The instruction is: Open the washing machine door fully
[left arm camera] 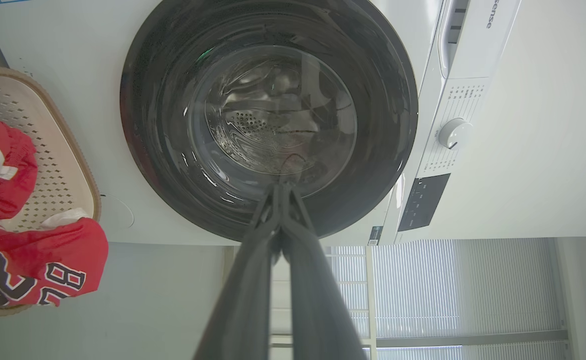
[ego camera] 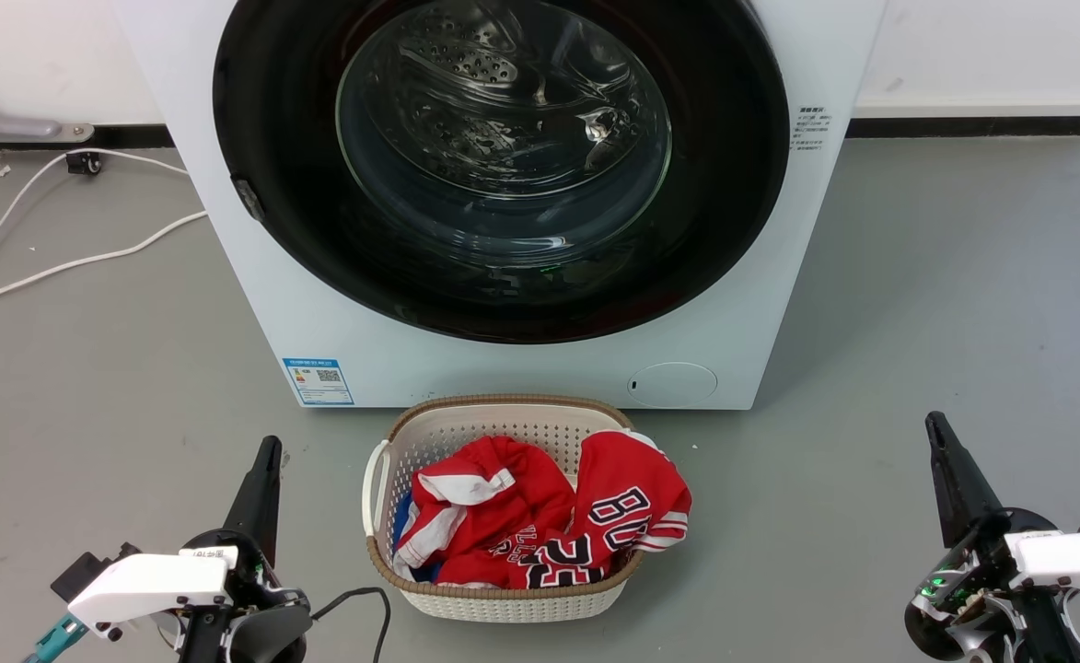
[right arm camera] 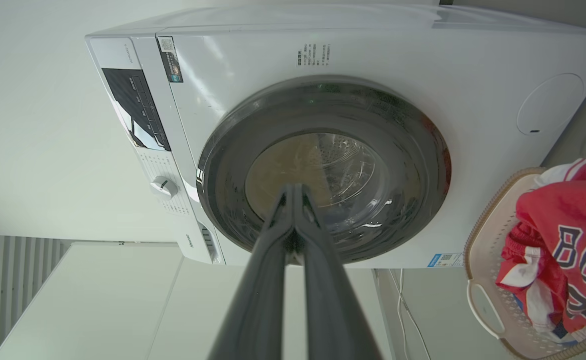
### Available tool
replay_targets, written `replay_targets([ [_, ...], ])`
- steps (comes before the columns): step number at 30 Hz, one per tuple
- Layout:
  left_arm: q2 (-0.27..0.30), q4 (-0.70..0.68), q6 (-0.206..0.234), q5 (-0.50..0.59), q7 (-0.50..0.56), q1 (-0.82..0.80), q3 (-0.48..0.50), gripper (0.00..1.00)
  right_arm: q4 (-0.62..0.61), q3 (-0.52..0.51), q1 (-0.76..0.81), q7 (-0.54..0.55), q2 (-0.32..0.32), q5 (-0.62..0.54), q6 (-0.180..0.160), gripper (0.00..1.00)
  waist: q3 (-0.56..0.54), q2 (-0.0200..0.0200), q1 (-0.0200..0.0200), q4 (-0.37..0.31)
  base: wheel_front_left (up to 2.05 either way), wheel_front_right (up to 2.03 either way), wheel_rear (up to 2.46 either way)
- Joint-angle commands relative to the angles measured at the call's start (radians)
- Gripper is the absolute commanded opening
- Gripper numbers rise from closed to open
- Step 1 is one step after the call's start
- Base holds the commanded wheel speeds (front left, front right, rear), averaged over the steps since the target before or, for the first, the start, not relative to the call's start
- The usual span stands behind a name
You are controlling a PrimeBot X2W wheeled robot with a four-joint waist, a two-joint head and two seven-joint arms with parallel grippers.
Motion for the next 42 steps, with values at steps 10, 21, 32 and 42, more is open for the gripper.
replay_targets([
  [10,-0.002,0.000,-0.002,0.001,0.003,-0.007,0.002,0.00,0.001,-0.003,-0.012,0.004,0.004,-0.008,0.000,0.00,0.000,0.0000,0.0000,0.000,0.00,0.00,0.00],
  [21,-0.002,0.000,-0.002,0.000,0.003,-0.007,0.002,0.00,0.002,-0.004,-0.012,0.006,0.005,-0.009,0.000,0.00,0.000,0.0000,0.0000,0.000,0.00,0.00,0.00],
  [32,-0.002,-0.001,0.000,0.014,-0.026,0.023,-0.011,1.00,0.013,0.005,0.025,-0.025,0.004,-0.019,0.000,1.00,0.001,0.0000,0.0000,0.000,0.00,0.00,0.00],
  [42,-0.001,-0.048,0.028,0.192,-0.075,0.030,-0.008,1.00,-0.033,0.005,0.043,-0.073,0.004,-0.208,0.000,1.00,0.003,0.0000,0.0000,0.002,0.00,0.00,0.00],
])
